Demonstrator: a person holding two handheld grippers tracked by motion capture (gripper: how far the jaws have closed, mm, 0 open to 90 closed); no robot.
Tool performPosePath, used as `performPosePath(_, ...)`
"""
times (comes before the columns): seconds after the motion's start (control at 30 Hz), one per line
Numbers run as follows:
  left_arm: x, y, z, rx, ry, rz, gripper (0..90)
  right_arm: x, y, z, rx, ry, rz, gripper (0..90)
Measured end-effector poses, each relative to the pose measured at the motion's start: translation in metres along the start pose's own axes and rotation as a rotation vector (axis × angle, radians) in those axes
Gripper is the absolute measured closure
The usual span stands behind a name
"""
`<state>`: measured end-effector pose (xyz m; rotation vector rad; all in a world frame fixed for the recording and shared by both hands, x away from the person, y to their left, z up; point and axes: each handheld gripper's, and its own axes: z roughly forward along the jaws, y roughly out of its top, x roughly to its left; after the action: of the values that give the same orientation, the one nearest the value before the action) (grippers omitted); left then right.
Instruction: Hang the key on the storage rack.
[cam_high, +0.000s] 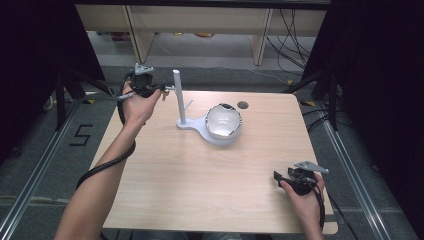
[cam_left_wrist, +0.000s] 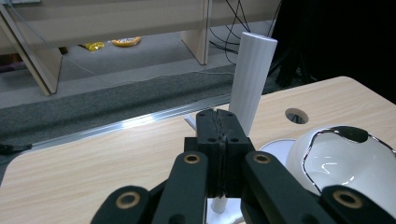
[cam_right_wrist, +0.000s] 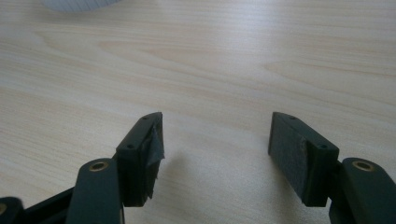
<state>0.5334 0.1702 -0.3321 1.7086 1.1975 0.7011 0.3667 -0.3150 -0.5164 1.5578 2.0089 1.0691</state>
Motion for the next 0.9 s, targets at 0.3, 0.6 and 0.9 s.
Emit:
performPosePath(0.3, -0.009, 0.001, 0.002, -0.003, 0.032, 0.053, 88.4, 0.0, 0.0, 0.001, 0.003, -0.018, -0.007, 36.6)
performPosePath(0.6, -0.014, 0.002, 0.005, -0.003, 0.04, 0.086, 88.5, 0.0, 0.0, 0.0, 0.0, 0.001, -0.001, 36.6)
performPosePath(0.9, -0.016, 0.001, 0.009, -0.012, 0.039, 0.08, 89.3, 0.0, 0.0, 0.001, -0.015, -0.007, 0.003, 36.5)
